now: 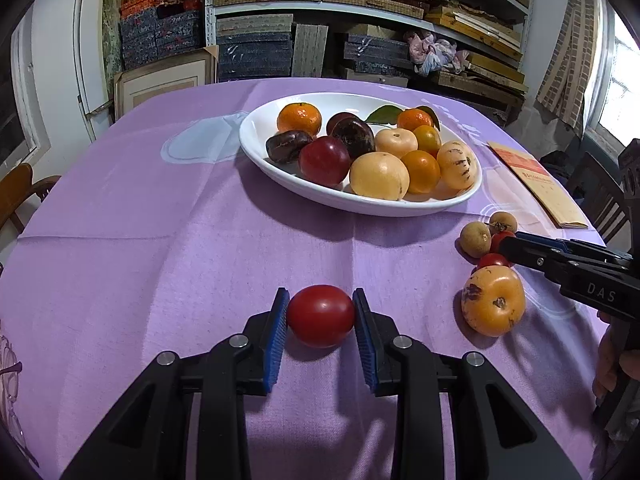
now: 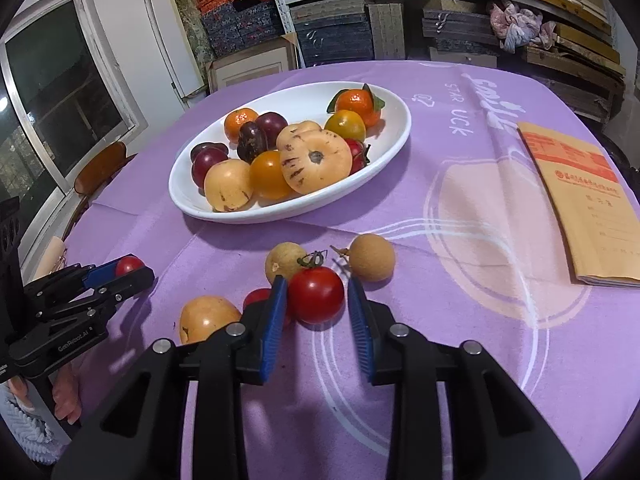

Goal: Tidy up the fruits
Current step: 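Lower both cherry tomatoes onto the white plate and open both tools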

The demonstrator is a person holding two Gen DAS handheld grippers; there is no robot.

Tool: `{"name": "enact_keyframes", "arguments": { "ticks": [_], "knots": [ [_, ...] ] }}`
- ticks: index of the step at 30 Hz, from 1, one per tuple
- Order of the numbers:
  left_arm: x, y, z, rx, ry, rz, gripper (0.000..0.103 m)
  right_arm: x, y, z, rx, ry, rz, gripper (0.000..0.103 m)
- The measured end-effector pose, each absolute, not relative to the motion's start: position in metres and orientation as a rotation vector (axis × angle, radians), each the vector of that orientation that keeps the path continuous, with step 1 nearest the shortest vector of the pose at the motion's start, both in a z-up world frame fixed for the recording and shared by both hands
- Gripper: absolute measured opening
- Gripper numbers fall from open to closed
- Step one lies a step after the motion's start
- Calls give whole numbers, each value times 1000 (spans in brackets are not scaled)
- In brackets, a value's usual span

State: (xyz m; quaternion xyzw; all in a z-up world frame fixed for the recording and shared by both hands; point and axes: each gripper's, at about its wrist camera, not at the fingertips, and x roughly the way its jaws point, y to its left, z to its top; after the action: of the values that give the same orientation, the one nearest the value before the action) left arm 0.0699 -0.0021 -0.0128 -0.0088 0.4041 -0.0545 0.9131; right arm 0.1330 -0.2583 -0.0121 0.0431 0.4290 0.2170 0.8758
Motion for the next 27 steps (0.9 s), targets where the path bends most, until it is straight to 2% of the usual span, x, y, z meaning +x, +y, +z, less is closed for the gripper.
{"name": "enact_keyframes", "arguments": {
  "ticks": [3, 14, 20, 27],
  "knots": [
    [73, -2, -15, -25, 852, -121, 32, 135, -253, -19, 33, 922, 434, 31],
    [72, 3, -13, -46, 835, -120, 32, 120, -247, -4, -41, 811, 402, 29],
    [77, 1, 20, -35, 726, -102, 32, 115, -259, 27, 24, 735, 422, 29],
    [130, -20, 68, 18, 651, -101, 32, 160, -232, 68, -63, 718, 400, 29]
  ]
}}
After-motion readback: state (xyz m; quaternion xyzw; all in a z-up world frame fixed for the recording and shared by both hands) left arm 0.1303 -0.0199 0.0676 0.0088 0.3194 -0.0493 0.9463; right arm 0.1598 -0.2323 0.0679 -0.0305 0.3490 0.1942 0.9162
